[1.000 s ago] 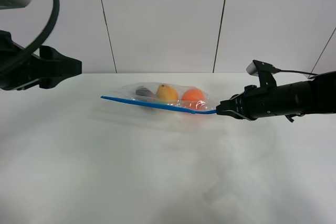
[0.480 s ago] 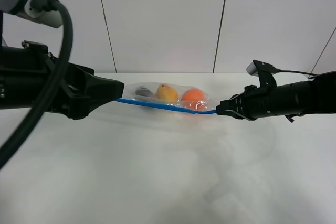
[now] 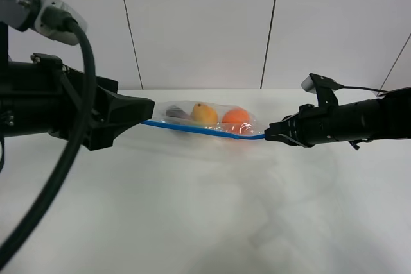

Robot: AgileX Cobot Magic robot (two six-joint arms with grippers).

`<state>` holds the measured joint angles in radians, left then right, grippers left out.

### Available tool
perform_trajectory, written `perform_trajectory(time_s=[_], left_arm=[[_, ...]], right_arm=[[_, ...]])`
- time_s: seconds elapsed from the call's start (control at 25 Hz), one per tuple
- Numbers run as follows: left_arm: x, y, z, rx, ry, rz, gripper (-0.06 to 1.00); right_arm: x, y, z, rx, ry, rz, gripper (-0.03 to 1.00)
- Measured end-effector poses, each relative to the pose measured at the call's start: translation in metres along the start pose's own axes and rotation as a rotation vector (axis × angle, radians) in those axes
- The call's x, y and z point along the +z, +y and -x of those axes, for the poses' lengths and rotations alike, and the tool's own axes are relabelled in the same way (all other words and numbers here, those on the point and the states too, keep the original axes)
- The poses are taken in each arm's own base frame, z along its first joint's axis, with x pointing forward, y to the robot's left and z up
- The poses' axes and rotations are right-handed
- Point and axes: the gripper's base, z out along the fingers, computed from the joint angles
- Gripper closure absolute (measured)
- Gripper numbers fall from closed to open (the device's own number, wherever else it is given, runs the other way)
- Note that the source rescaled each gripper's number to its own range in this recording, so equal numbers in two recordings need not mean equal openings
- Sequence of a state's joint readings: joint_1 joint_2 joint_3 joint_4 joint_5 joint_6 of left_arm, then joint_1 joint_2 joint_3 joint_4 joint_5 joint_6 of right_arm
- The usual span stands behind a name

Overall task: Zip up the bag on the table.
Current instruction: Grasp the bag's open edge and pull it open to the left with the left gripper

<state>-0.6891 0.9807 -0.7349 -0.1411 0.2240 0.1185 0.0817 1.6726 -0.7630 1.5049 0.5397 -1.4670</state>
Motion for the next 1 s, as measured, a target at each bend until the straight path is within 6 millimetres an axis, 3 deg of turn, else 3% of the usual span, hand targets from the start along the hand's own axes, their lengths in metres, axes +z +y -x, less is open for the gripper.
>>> perform_trajectory(time_s=[0.12,0.68,0.88,1.0], left_arm=[[0.008,0.001,-0.007,0.015,0.019,0.004,-0.06],[0.106,0.007,-0.058,0.033,0.181,0.035,-0.06],[0.124,0.007,-0.072,0.054,0.202,0.038,-0.06],[0.13,-0.003,-0.076,0.109,0.216,0.002,-0.06]], right_arm=[[0.0,0.0,0.0,-0.001,0.0,-0.003,0.97],[0.0,0.0,0.0,0.0,0.002,-0.003,0.97],[0.0,0.0,-0.001,-0.01,0.009,-0.004,0.97],[0.0,0.0,-0.001,-0.011,0.01,-0.004,0.97]])
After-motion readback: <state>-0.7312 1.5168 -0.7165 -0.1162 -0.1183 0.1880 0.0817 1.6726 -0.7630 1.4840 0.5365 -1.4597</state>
